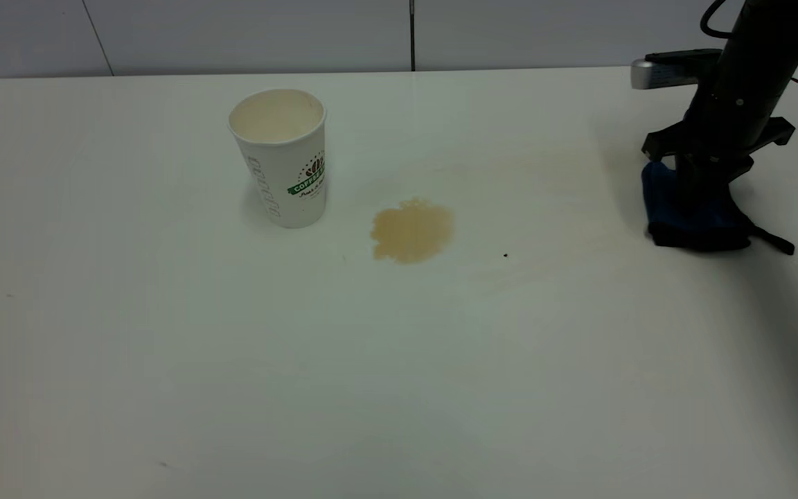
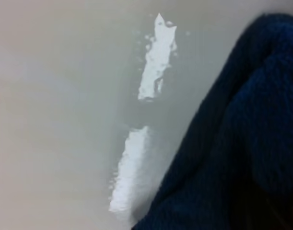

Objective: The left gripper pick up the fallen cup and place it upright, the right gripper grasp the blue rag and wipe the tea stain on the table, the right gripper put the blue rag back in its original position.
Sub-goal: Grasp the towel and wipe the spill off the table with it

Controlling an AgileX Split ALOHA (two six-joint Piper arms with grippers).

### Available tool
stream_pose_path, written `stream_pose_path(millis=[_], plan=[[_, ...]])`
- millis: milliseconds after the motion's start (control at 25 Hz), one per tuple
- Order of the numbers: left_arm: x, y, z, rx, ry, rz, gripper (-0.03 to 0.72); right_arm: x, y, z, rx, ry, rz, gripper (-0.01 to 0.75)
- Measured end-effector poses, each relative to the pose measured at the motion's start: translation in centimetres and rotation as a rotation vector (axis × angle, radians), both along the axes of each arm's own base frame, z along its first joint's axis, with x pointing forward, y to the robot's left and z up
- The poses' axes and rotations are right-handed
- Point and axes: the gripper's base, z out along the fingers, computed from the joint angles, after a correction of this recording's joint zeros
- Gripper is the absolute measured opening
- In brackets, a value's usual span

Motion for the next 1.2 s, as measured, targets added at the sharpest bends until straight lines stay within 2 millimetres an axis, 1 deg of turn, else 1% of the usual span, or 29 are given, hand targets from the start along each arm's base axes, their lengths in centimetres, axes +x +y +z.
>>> stream_pose_path(millis=[40, 120, 240, 320, 360, 480, 520, 640, 760, 840, 960, 1200], plan=[[0.0, 0.0, 0.0, 0.000, 0.000, 0.000, 0.400, -0.1, 0.9, -0.1, 0.008, 0.016, 0.025, 0.054], [0.0, 0.0, 0.0, 0.000, 0.000, 0.000, 0.400, -0.2, 3.5, 0.2, 0.023, 0.041, 0.085, 0.053], [0.0, 0.0, 0.0, 0.000, 0.000, 0.000, 0.400, -0.7, 9.4, 0.7, 0.033, 0.046, 0.202, 0.053], [0.0, 0.0, 0.0, 0.000, 0.000, 0.000, 0.400, -1.2, 12.8, 0.9, 0.036, 0.035, 0.268, 0.053], [0.0, 0.0, 0.0, 0.000, 0.000, 0.000, 0.400, -1.7, 15.1, 0.9, 0.036, 0.024, 0.310, 0.053], [0.0, 0.0, 0.0, 0.000, 0.000, 0.000, 0.400, -3.2, 20.0, 0.9, 0.025, -0.014, 0.389, 0.053], [0.0, 0.0, 0.0, 0.000, 0.000, 0.000, 0.400, -3.7, 21.5, 0.9, 0.019, -0.034, 0.410, 0.053], [0.0, 0.0, 0.0, 0.000, 0.000, 0.000, 0.400, -4.9, 24.9, 0.9, 0.005, -0.079, 0.449, 0.053], [0.0, 0.0, 0.0, 0.000, 0.000, 0.000, 0.400, -5.6, 27.0, 1.0, 0.008, -0.135, 0.458, 0.054], [0.0, 0.0, 0.0, 0.000, 0.000, 0.000, 0.400, -5.6, 27.8, 1.1, 0.022, -0.176, 0.445, 0.054], [0.0, 0.0, 0.0, 0.000, 0.000, 0.000, 0.400, -5.3, 28.2, 1.3, 0.046, -0.229, 0.413, 0.057], [0.0, 0.0, 0.0, 0.000, 0.000, 0.000, 0.400, -4.4, 28.3, 1.3, 0.073, -0.317, 0.385, 0.061]])
